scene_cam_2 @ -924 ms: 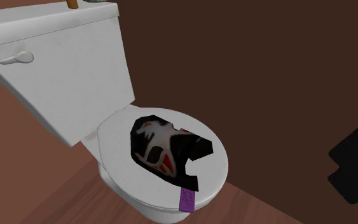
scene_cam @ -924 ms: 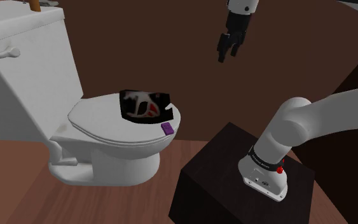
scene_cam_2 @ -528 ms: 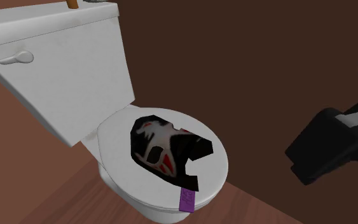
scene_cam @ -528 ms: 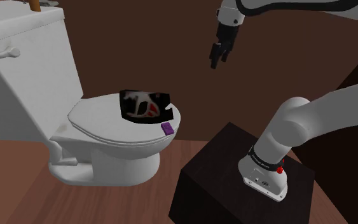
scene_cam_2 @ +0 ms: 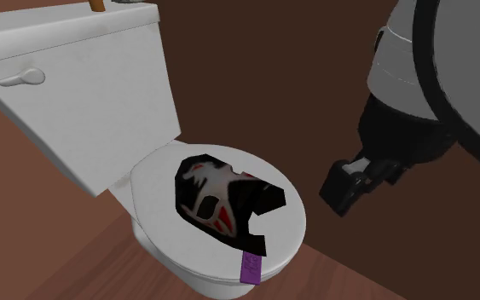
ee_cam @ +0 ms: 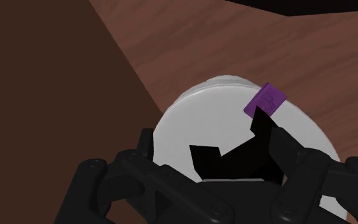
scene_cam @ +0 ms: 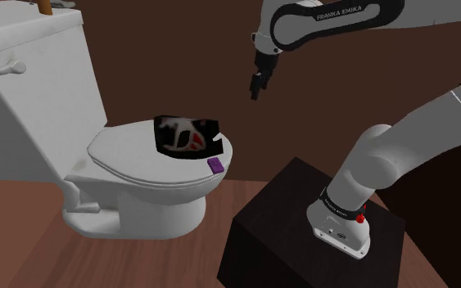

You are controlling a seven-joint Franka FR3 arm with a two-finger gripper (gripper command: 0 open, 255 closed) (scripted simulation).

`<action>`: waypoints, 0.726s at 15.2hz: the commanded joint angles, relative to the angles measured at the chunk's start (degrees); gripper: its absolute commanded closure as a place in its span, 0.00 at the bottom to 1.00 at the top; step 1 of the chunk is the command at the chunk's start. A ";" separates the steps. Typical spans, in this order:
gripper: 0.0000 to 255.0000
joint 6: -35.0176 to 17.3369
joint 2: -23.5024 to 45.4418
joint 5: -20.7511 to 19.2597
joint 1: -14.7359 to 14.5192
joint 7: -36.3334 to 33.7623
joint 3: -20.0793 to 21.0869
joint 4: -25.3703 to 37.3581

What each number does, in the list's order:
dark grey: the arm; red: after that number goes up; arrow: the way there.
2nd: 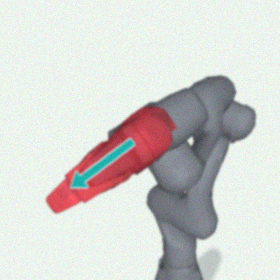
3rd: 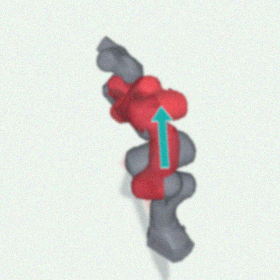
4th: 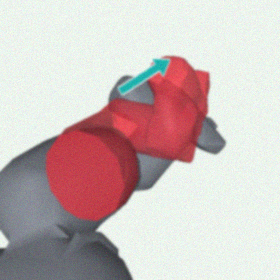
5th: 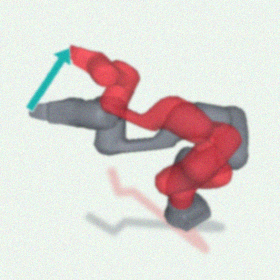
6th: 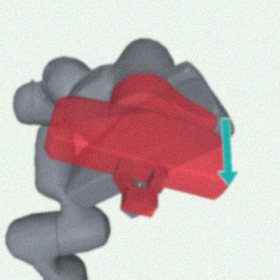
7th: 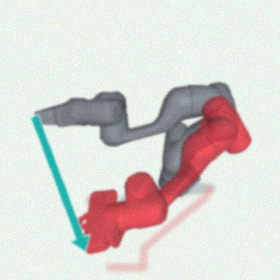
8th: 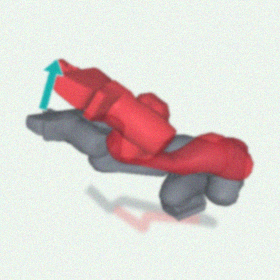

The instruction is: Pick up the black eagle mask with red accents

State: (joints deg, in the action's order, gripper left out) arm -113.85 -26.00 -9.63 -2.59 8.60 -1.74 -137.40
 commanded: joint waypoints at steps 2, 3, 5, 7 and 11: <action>0.00 -5.85 5.16 -0.99 -0.46 3.46 -0.90 0.22; 0.00 -7.71 7.12 -1.26 -0.62 4.49 -1.11 0.56; 0.00 -11.30 11.14 -1.75 -0.93 6.52 -1.44 1.49; 0.00 -14.69 15.26 -2.17 -1.21 8.52 -1.67 2.72; 0.00 -20.79 23.67 -2.88 -1.66 12.41 -1.80 6.02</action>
State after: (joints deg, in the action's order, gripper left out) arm -133.12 -4.78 -12.36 -4.17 19.86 -3.48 -132.66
